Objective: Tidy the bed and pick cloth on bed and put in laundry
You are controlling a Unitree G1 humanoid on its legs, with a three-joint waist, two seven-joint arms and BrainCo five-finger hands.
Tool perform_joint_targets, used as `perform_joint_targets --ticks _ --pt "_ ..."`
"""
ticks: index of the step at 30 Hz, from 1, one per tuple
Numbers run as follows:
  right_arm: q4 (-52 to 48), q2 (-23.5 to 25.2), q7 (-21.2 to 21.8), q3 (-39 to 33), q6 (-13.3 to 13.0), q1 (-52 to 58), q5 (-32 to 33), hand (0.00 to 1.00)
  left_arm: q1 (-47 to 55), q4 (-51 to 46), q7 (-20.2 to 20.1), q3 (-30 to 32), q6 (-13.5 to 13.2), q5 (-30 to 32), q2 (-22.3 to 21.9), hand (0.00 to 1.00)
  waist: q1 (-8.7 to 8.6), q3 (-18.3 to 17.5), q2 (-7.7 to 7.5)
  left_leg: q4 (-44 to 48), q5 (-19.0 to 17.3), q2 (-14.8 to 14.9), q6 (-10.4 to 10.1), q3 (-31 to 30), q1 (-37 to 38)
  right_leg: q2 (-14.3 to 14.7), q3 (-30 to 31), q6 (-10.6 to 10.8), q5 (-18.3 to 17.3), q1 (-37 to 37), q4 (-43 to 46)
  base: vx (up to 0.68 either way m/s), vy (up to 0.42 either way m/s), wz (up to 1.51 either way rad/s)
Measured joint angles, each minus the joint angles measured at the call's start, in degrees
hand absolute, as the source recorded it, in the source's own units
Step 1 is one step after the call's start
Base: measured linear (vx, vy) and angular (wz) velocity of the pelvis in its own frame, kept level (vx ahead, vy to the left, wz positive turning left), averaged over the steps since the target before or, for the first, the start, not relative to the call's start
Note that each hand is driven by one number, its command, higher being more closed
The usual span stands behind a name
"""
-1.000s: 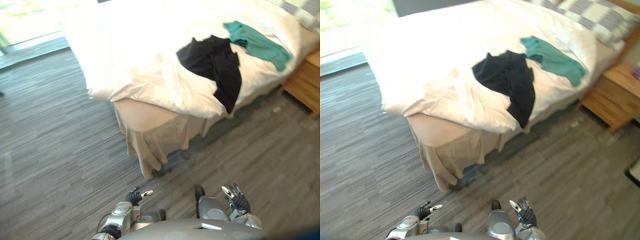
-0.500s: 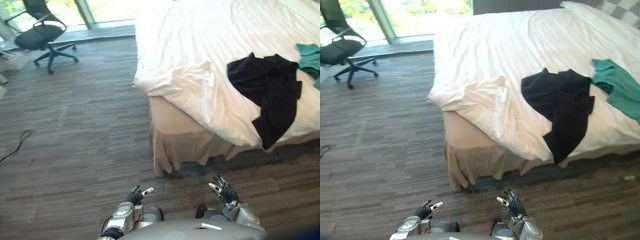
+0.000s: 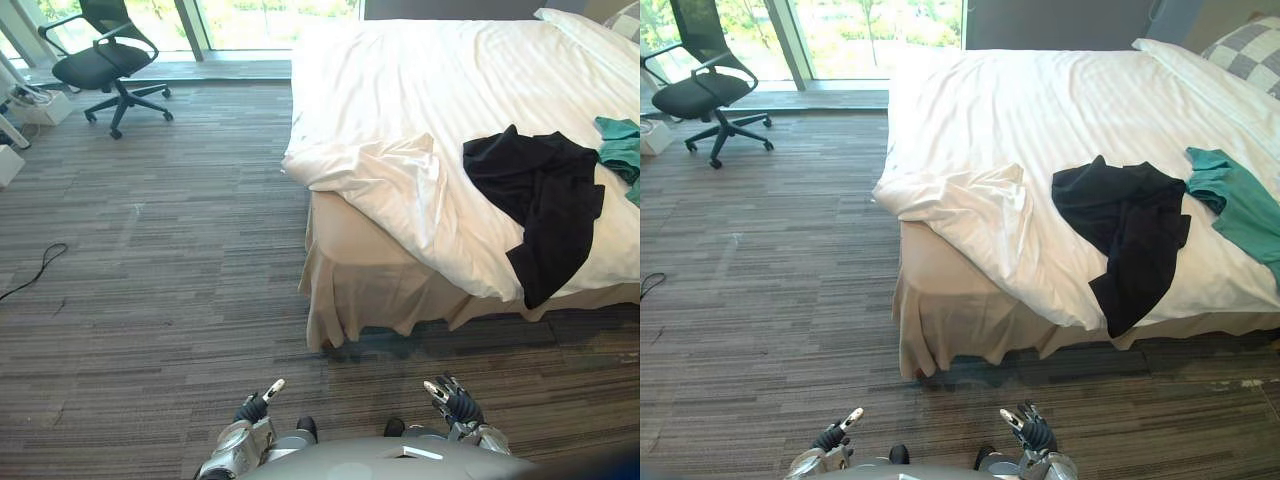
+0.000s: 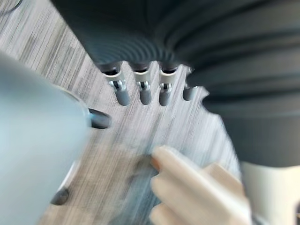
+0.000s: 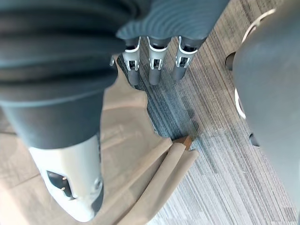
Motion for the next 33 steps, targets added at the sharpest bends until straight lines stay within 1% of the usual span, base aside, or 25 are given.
perform_joint_targets --ticks 1,3,4,6,7,8,9,10,12,13,15,17,18,19,20,21,22,23,25,28,29,30,31,32,33 --pt "-0.3 -0.1 0.0 -0.4 0.2 0.4 0.0 0.0 0.3 -0.3 0.6 1.5 -0.5 -1.2 0.1 0.0 0.02 0.0 0.03 0.0 0.0 0.0 0.0 -0.1 -0.1 0.0 -0.4 0.0 0.0 0.1 -0.1 0.0 0.009 0.16" --pt "-0.4 -0.5 0.1 -2.5 1.1 1.5 0.0 0.0 1.7 -3.3 3.5 8.9 -3.7 -7.9 1.0 0.0 0.02 0.0 0.21 0.0 -0.2 0.1 -0.1 -0.3 -0.5 0.1 -0.7 0.0 -0.1 0.1 -0.5 0.03 0.009 0.11" --pt "-0.4 -0.7 0.1 -2.6 1.3 1.8 0.0 0.0 1.9 -4.0 4.1 10.8 -4.1 -8.9 1.4 0.0 0.01 0.0 0.24 0.0 -0.2 0.1 -0.1 -0.3 -0.6 0.2 -0.7 0.0 -0.1 0.1 -0.6 0.06 0.011 0.08" --pt "-0.4 -2.3 0.1 -3.7 1.6 2.9 0.1 0.0 1.9 -5.0 5.4 18.8 -7.2 -14.3 4.0 0.0 -0.1 -0.3 0.76 0.0 -0.6 0.1 -0.2 -0.5 -0.7 0.2 -1.0 -0.1 -0.7 0.1 -0.4 0.07 0.01 0.08" --pt "-0.4 -2.7 0.1 -3.8 1.6 3.2 0.1 0.0 1.9 -5.3 5.7 20.7 -7.9 -15.3 4.8 0.0 -0.16 -0.4 0.93 0.0 -0.5 0.1 -0.2 -0.6 -0.7 0.1 -1.2 -0.1 -0.8 0.1 -0.3 0.09 0.009 0.13" --pt "-0.4 -3.4 0.1 -4.5 1.6 3.6 0.1 0.0 1.9 -6.7 6.1 24.8 -9.4 -17.7 6.5 0.0 -0.42 -0.6 1.27 0.0 -0.3 0.1 0.1 -1.0 -0.8 0.0 -1.6 -0.4 -1.1 0.1 0.0 0.11 0.006 0.18" --pt "-0.4 -4.1 0.1 -4.9 1.6 4.1 0.3 0.0 1.9 -7.9 6.3 28.6 -10.8 -19.2 8.5 0.0 -0.67 -0.8 1.63 0.0 -0.3 0.0 0.1 -1.2 -0.8 -0.2 -2.1 -0.2 -1.8 0.2 0.4 0.11 0.005 0.22" --pt "-0.4 -4.2 0.0 -5.2 1.5 4.4 0.4 0.0 1.8 -8.7 7.0 30.4 -11.4 -19.3 9.4 0.0 -0.76 -0.9 1.79 0.0 -0.3 0.0 0.1 -1.4 -0.8 -0.2 -2.1 -0.2 -1.9 0.4 0.5 0.12 0.004 0.26" --pt "-0.4 -4.5 -0.3 -5.8 1.5 5.1 0.6 0.0 1.3 -12.8 9.9 35.6 -13.8 -18.0 13.4 0.0 -1.13 -1.4 2.38 0.2 -0.4 -0.1 0.0 -1.3 -0.8 -0.2 -3.0 -0.3 -2.4 0.9 0.5 0.11 0.003 0.23" --pt "-0.4 -4.5 -0.5 -5.8 1.5 5.1 0.6 0.0 1.0 -13.8 10.9 36.7 -14.0 -16.9 14.4 0.0 -1.2 -1.6 2.52 0.2 -0.4 -0.1 -0.1 -1.2 -0.8 -0.2 -3.2 -0.3 -2.6 0.9 0.5 0.1 0.0 0.13" --pt "-1.1 -4.5 -0.9 -5.8 1.5 5.2 1.2 0.0 -0.5 -16.6 14.3 39.9 -14.0 -9.4 18.5 0.0 -1.14 -2.1 2.78 0.3 -0.4 0.0 -0.4 0.1 -0.8 -0.2 -3.5 -0.6 -2.9 1.2 0.4 0.07 0.0 0.06" --pt "-1.6 -4.5 -1.7 -5.8 1.5 5.3 1.6 0.0 -2.0 -18.1 15.7 40.5 -13.8 -4.3 21.8 0.0 -0.94 -2.3 3.31 0.3 -0.4 0.1 -0.6 0.5 -0.7 -0.1 -3.5 -0.7 -2.9 1.3 0.4 0.0 0.0 0.0" --pt "-1.7 -4.5 -1.8 -5.8 1.5 5.3 1.7 0.0 -2.8 -18.3 15.8 40.5 -13.7 -2.8 23.0 0.0 -0.79 -2.4 3.49 0.3 -0.4 0.1 -0.6 0.8 -0.6 -0.1 -3.4 -0.7 -3.0 1.3 0.4 0.03 -0.004 -0.07" --pt "-1.7 -4.5 -1.8 -5.7 1.5 5.5 2.0 0.0 -5.3 -18.6 15.1 40.4 -13.0 0.9 26.6 0.0 -0.35 -2.5 3.77 0.3 -0.4 0.3 -0.6 1.4 -0.1 0.1 -3.2 -0.8 -3.0 1.4 0.3 0.03 -0.003 -0.08" --pt "-1.7 -4.5 -1.8 -5.7 1.5 5.5 2.3 0.0 -6.4 -18.7 14.3 40.1 -12.2 2.7 28.3 0.0 -0.21 -2.5 3.81 0.3 -0.5 0.3 -0.7 1.5 0.1 0.2 -3.0 -0.8 -3.0 1.6 0.3 0.0 -0.009 -0.08" --pt "-1.7 -4.5 -1.7 -5.7 1.5 5.7 2.7 0.0 -8.7 -19.0 12.8 38.4 -11.0 6.6 31.8 0.0 -0.17 -2.5 3.79 0.3 -0.5 0.5 -0.8 1.6 0.2 0.4 -2.8 -0.9 -3.1 1.8 0.3 -0.05 -0.017 -0.05" --pt "-2.1 -4.5 -1.7 -5.8 1.5 6.0 3.0 0.0 -11.3 -20.0 11.8 35.7 -10.1 10.5 35.0 0.0 -0.16 -2.5 3.75 0.3 -0.6 0.6 -0.9 1.8 0.2 0.5 -2.5 -0.9 -3.0 1.7 0.4 -0.06 -0.015 -0.04" --pt "-2.3 -4.5 -1.6 -5.8 1.5 6.1 3.3 0.0 -12.8 -20.7 11.3 33.8 -9.7 12.7 36.6 0.0 -0.16 -2.5 3.77 0.3 -0.7 0.7 -1.1 2.0 0.2 0.7 -2.3 -0.9 -3.0 1.6 0.4 -0.08 0.0 -0.1" --pt "-2.5 -4.5 -1.5 -5.8 1.5 6.5 3.4 0.0 -19.3 -23.3 9.4 25.7 -8.2 18.8 41.4 0.0 -0.37 -2.3 4.04 0.3 -0.8 1.0 -1.1 3.4 0.2 0.8 -1.2 -1.0 -3.1 0.9 1.3 -0.07 0.014 -0.19" --pt "-3.7 -4.5 -1.0 -6.0 1.7 7.6 3.5 0.0 -26.4 -25.1 8.3 17.9 -7.5 24.9 43.7 0.0 -1.64 -2.1 4.24 0.3 -0.8 1.2 -1.2 4.6 -0.1 0.8 0.0 -1.4 -3.4 -0.7 2.7 -0.05 0.019 -0.23" --pt "-4.0 -4.5 -0.5 -6.3 1.8 7.7 3.7 0.0 -29.9 -25.4 8.3 13.7 -6.7 27.3 44.2 0.0 -2.4 -1.9 4.52 0.3 -0.6 1.3 -1.5 5.1 -0.6 0.7 0.6 -1.6 -3.7 -1.9 3.8 -0.05 0.024 -0.27" --pt "-4.5 -4.4 -0.4 -6.5 2.1 7.7 4.0 0.0 -33.2 -26.1 8.3 10.1 -5.0 29.5 44.2 0.0 -3.27 -1.7 4.72 0.3 -0.5 1.4 -1.7 6.1 -1.1 0.6 1.6 -1.7 -4.1 -3.5 5.2 -0.05 0.023 -0.33" --pt "-4.9 -4.4 -0.3 -6.8 2.1 7.6 4.1 0.0 -34.9 -26.6 8.3 8.4 -4.2 30.8 44.1 0.0 -3.44 -1.2 4.75 0.3 -0.4 1.4 -1.9 6.6 -1.1 0.6 2.2 -1.7 -4.3 -4.2 5.9 -0.04 0.021 -0.41" --pt "-5.5 -4.2 -0.3 -7.4 2.4 7.6 4.1 0.0 -38.3 -27.4 8.3 5.2 -2.4 33.0 44.1 0.0 -4.47 0.0 4.75 0.3 -0.3 1.3 -2.0 7.4 -1.3 0.5 3.0 -2.0 -4.9 -5.4 7.5 -0.04 0.011 -0.34" --pt "-6.1 -4.2 -0.1 -8.3 2.8 7.7 4.1 0.0 -41.4 -27.5 8.5 2.3 -0.7 35.0 44.0 0.0 -5.7 1.0 5.26 0.3 -0.1 1.3 -2.2 7.9 -2.1 0.4 3.6 -2.2 -5.3 -7.2 8.9 -0.05 0.008 -0.31"
